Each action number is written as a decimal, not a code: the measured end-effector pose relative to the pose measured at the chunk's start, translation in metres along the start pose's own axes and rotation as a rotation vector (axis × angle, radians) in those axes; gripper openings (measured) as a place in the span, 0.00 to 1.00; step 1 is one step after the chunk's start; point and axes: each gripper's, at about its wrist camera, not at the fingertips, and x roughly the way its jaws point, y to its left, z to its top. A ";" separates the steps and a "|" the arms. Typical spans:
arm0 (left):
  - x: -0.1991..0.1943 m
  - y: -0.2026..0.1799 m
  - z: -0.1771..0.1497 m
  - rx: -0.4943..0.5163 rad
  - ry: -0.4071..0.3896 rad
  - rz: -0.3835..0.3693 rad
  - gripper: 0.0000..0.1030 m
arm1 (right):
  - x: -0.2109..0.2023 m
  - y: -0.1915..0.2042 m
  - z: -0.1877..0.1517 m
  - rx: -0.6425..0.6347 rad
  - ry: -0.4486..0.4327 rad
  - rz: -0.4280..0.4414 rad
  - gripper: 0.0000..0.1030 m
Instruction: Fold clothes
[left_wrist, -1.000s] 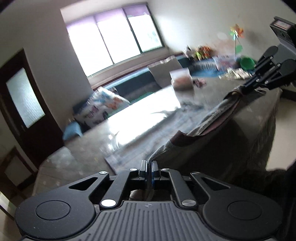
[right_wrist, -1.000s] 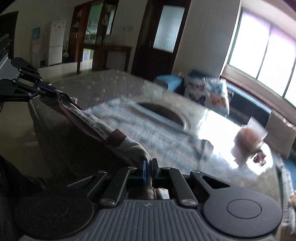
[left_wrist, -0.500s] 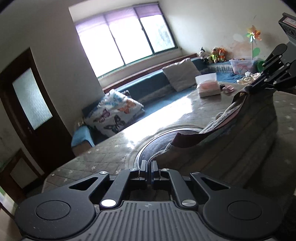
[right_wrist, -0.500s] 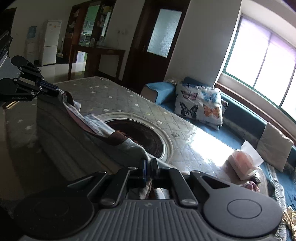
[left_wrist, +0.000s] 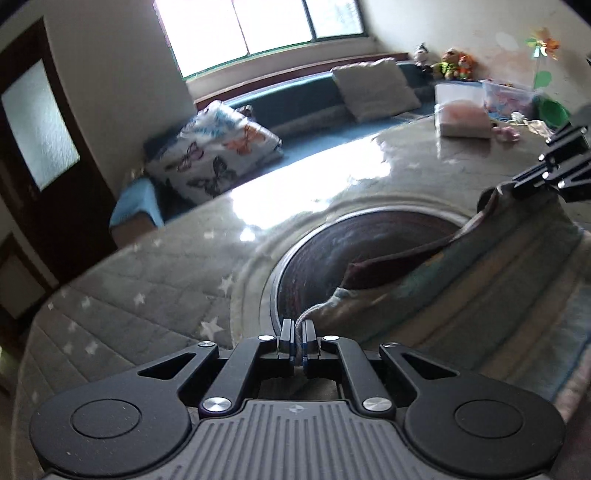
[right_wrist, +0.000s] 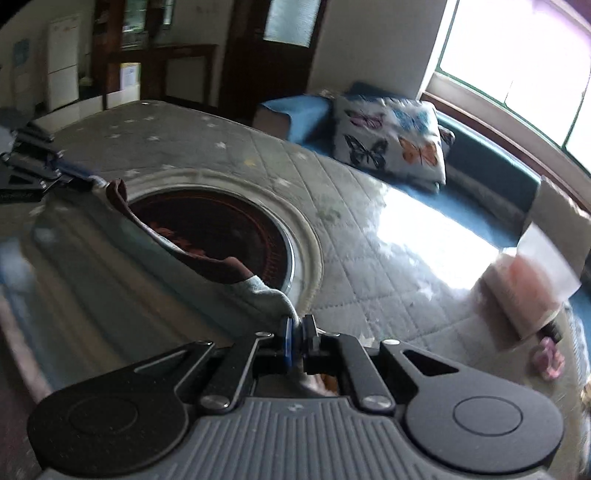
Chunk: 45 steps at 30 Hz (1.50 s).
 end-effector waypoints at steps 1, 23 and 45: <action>0.006 0.001 -0.001 -0.011 0.012 0.006 0.07 | 0.005 -0.001 -0.003 0.024 -0.006 -0.006 0.08; -0.004 -0.001 0.009 -0.203 0.034 -0.077 0.28 | 0.017 -0.013 -0.023 0.281 -0.048 0.070 0.21; 0.016 -0.005 0.022 -0.257 0.041 -0.122 0.27 | 0.034 0.000 -0.010 0.318 -0.065 0.100 0.29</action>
